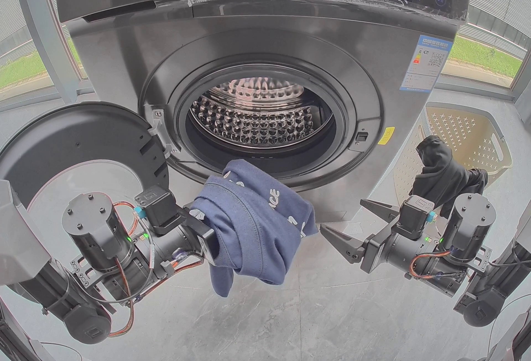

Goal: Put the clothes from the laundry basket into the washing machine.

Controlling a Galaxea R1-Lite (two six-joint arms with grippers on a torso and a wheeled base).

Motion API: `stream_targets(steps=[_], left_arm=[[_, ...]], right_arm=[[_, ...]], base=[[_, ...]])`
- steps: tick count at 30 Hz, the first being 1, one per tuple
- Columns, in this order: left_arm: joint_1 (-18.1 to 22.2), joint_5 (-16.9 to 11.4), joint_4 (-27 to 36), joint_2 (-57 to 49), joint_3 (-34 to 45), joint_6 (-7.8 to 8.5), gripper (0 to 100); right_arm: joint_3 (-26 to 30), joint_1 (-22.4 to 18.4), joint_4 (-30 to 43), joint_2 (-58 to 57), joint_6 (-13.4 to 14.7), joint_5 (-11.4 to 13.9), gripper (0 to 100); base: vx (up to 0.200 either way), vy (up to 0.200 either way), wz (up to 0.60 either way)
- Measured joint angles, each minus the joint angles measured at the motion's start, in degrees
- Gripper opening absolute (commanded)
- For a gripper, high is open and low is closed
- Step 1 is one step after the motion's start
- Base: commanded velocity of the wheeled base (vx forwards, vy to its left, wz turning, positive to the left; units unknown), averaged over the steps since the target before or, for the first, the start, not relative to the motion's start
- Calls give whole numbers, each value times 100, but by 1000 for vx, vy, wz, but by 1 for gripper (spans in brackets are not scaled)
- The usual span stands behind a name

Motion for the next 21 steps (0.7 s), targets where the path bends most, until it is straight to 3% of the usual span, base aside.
stream_targets(steps=[3,9,21], left_arm=[[0,5,0,24,0,0,0],[-4,2,0,95,-11,2,0],[-80,33,0,187,44,7,0]], right_arm=[[-1,17,0,0,1,-4,100],[-4,61,0,0,0,-9,100],[-1,89,2,2,6,-9,100]], base=[[0,0,0],[200,0,0],[0,0,0]])
